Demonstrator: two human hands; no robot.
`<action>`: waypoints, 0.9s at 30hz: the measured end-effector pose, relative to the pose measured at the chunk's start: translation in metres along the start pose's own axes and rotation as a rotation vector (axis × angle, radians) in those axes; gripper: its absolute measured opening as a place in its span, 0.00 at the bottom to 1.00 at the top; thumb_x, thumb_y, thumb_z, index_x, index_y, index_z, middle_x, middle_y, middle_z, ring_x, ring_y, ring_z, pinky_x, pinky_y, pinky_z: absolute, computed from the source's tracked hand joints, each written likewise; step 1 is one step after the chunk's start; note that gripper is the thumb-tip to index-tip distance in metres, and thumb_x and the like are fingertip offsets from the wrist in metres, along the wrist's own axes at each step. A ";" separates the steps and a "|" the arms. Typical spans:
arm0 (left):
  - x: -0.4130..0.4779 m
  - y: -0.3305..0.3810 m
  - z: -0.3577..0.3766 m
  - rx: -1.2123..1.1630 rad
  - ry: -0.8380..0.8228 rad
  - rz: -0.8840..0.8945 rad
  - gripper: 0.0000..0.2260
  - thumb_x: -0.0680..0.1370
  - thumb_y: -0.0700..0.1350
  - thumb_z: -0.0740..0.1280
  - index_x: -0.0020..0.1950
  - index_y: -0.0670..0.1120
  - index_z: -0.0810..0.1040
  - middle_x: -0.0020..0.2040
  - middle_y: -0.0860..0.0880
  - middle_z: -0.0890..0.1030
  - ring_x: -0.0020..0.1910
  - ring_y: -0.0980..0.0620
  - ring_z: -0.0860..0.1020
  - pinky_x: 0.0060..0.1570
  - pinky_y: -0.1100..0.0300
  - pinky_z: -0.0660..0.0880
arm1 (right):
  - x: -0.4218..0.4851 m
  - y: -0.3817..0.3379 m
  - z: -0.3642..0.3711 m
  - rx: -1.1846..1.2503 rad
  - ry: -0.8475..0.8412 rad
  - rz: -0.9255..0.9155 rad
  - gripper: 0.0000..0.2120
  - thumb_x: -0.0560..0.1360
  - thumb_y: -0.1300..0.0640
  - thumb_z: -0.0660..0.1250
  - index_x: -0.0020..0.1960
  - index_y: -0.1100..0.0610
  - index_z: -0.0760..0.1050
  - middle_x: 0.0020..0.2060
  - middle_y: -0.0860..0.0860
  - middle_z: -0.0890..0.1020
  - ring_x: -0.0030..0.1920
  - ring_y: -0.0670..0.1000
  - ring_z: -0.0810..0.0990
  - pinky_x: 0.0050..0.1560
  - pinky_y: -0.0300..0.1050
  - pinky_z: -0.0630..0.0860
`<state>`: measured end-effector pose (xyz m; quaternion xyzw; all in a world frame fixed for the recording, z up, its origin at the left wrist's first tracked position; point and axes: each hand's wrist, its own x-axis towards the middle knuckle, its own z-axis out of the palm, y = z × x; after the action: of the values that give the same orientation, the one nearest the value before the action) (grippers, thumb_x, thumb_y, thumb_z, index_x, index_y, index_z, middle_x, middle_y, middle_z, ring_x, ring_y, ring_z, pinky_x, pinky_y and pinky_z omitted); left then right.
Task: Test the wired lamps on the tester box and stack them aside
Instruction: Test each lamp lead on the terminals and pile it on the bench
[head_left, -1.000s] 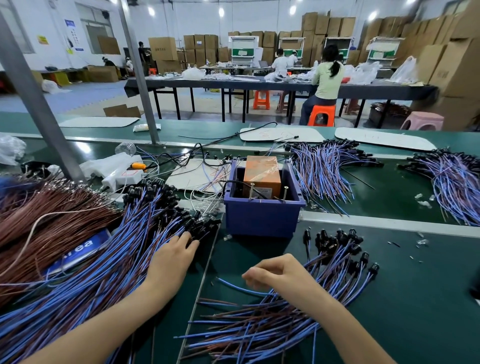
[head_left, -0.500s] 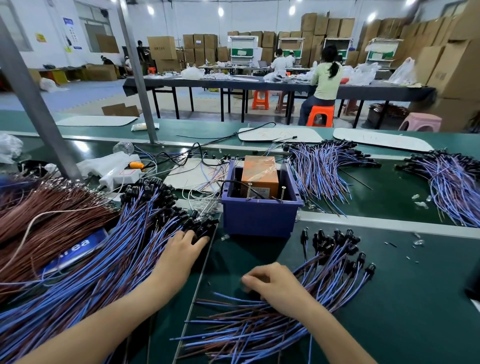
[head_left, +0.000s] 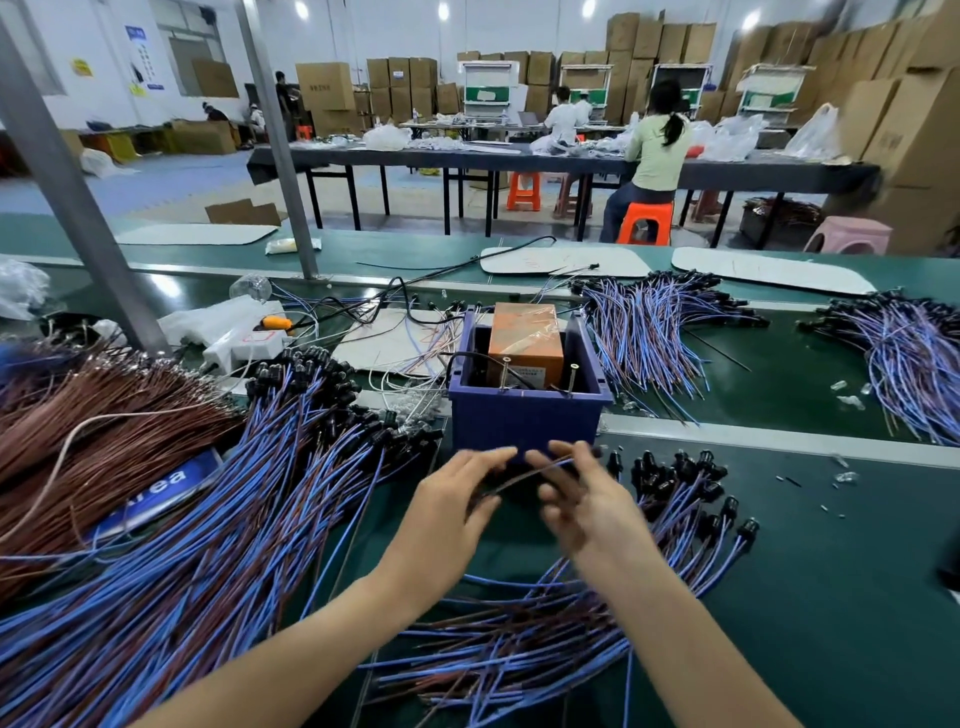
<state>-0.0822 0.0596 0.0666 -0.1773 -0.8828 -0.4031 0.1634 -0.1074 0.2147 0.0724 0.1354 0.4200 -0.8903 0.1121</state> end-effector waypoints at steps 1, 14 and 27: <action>-0.004 -0.002 -0.002 -0.018 -0.040 -0.062 0.16 0.75 0.35 0.69 0.61 0.49 0.79 0.49 0.54 0.81 0.45 0.60 0.79 0.50 0.63 0.77 | 0.004 -0.012 -0.010 0.034 0.044 -0.041 0.12 0.80 0.51 0.59 0.48 0.58 0.76 0.34 0.54 0.85 0.23 0.46 0.75 0.21 0.34 0.70; -0.003 0.007 -0.051 -0.431 -0.157 -0.348 0.05 0.73 0.38 0.72 0.40 0.47 0.84 0.33 0.48 0.83 0.30 0.57 0.77 0.28 0.65 0.72 | 0.014 -0.106 -0.076 -1.676 0.561 -0.402 0.22 0.78 0.49 0.64 0.59 0.68 0.75 0.46 0.64 0.81 0.51 0.62 0.79 0.47 0.51 0.72; 0.034 0.035 -0.021 -0.919 -0.116 -0.603 0.07 0.72 0.39 0.73 0.37 0.50 0.80 0.36 0.47 0.84 0.31 0.55 0.80 0.27 0.66 0.72 | -0.035 -0.039 0.009 -1.086 -0.188 -0.698 0.06 0.73 0.63 0.71 0.43 0.52 0.83 0.34 0.45 0.84 0.37 0.41 0.82 0.42 0.30 0.74</action>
<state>-0.0938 0.0715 0.1173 0.0086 -0.6351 -0.7656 -0.1024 -0.0879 0.2348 0.1181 -0.1634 0.8178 -0.5436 -0.0949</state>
